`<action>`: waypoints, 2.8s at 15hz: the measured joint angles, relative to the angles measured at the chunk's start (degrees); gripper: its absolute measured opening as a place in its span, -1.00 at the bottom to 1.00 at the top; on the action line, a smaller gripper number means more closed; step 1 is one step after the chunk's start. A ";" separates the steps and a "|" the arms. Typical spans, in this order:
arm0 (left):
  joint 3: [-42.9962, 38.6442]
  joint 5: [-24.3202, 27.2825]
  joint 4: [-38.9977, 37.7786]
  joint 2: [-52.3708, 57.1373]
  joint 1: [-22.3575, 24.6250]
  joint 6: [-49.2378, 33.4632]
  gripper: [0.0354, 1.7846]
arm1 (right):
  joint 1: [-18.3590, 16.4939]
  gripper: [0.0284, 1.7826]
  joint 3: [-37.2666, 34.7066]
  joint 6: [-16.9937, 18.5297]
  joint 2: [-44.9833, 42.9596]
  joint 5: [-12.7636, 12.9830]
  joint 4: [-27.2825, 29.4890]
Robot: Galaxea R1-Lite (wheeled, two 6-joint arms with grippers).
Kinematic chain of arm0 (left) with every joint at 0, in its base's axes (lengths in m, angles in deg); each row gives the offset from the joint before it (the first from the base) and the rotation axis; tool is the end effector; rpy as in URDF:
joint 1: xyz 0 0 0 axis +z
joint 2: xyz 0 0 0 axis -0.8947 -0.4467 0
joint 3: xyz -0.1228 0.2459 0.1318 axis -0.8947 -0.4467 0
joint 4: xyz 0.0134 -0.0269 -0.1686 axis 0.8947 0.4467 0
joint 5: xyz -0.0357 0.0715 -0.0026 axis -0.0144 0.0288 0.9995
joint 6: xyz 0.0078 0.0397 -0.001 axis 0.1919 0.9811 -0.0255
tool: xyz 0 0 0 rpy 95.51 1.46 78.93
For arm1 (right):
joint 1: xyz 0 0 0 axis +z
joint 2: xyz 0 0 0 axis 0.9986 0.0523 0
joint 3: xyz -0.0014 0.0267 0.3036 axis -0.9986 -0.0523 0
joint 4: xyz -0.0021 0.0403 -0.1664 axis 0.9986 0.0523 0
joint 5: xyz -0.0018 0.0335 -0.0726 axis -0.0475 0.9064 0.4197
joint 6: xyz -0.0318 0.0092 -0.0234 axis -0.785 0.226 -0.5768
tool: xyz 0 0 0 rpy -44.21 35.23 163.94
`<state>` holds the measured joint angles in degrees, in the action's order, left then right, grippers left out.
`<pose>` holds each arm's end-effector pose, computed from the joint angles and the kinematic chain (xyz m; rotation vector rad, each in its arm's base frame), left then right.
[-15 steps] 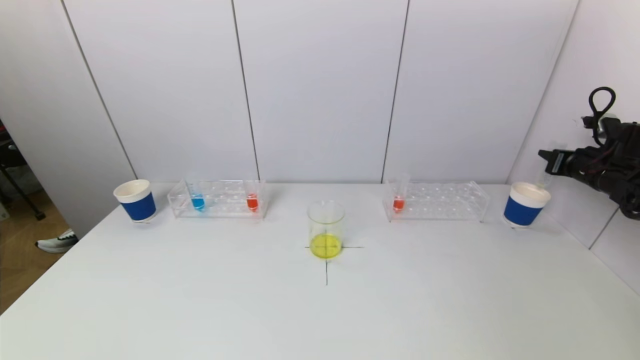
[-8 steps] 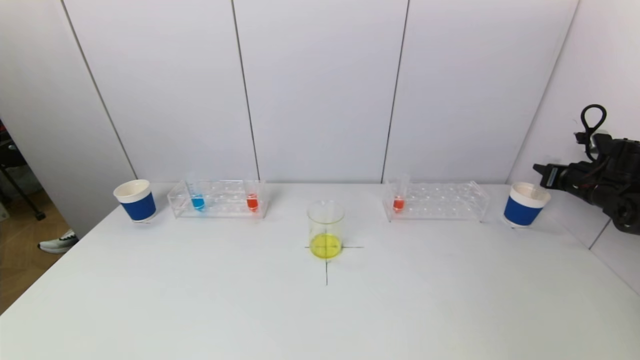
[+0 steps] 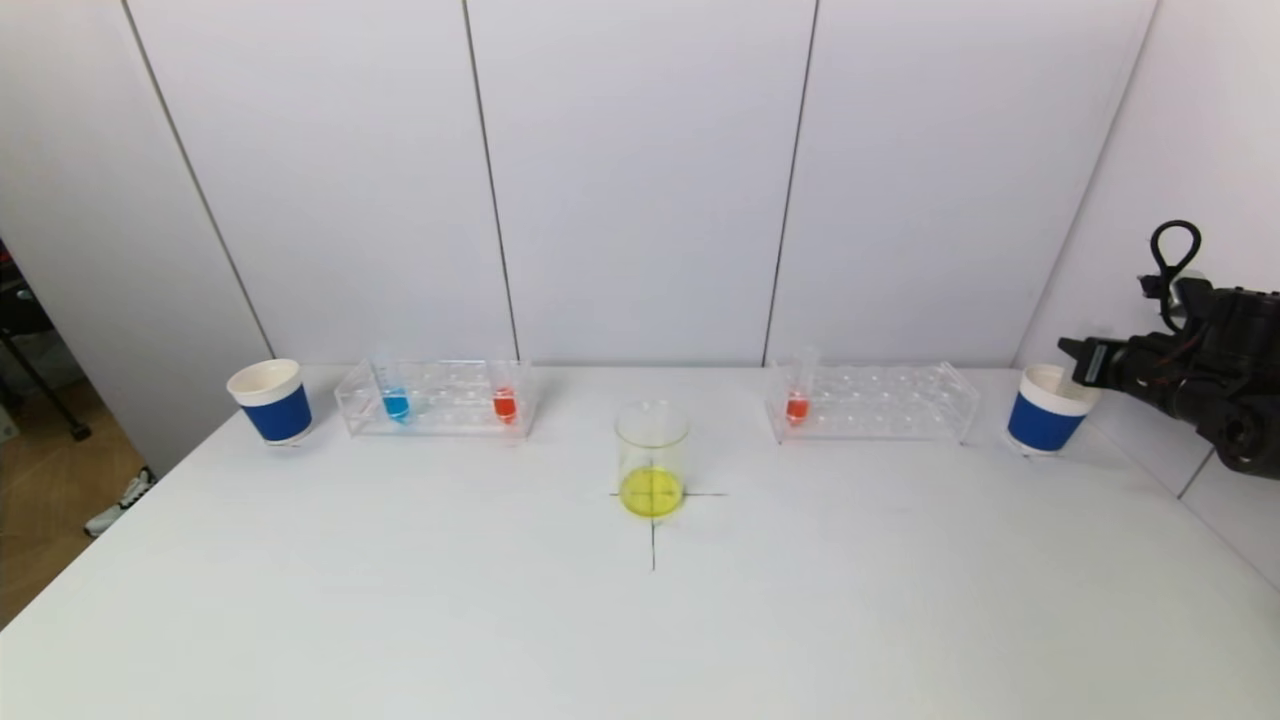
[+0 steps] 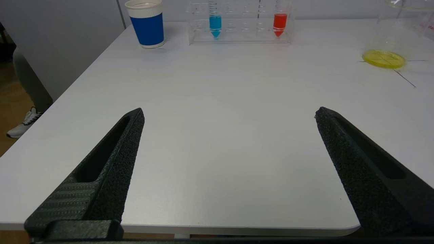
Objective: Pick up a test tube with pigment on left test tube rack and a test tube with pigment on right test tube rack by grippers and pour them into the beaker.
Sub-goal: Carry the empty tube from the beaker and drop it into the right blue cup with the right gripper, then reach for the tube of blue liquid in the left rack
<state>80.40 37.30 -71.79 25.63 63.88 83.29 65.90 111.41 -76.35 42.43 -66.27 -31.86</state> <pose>-0.0307 0.0000 0.0747 -0.0013 0.0058 0.0122 0.4158 -0.1487 0.1160 0.0833 0.2313 -0.0940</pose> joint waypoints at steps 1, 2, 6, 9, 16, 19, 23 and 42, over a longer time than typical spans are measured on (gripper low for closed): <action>0.00 0.00 0.00 0.00 0.00 -0.02 0.98 | 0.00 -0.47 -0.04 0.02 0.04 0.02 -0.09; 0.00 0.00 0.02 0.00 0.00 -0.02 0.98 | 0.00 -0.47 -0.10 0.00 0.09 0.00 -0.35; 0.00 -0.04 0.02 0.00 0.00 -0.02 0.98 | 0.11 -0.47 -0.20 -0.02 0.15 0.02 -0.46; 0.00 -0.01 0.02 0.00 0.00 0.00 0.98 | 0.10 -0.47 -0.20 0.06 0.23 0.00 -0.48; 0.00 -0.01 0.02 0.00 0.00 -0.04 0.98 | 0.16 -0.37 -0.59 0.16 1.06 0.00 -3.75; 0.00 0.00 0.00 0.00 0.00 -0.04 0.98 | 0.22 -0.04 -0.73 0.11 1.44 0.00 -4.02; 0.00 0.00 0.00 0.00 0.00 -0.04 0.98 | 0.27 0.65 -0.83 0.16 1.50 0.02 -4.05; 0.00 -0.01 0.02 0.00 0.00 0.00 0.98 | 15.54 0.99 -26.14 4.27 -31.37 5.47 -3.94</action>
<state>80.40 37.28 -71.77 25.63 63.88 83.29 81.44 85.28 -72.09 11.06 -60.79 -35.80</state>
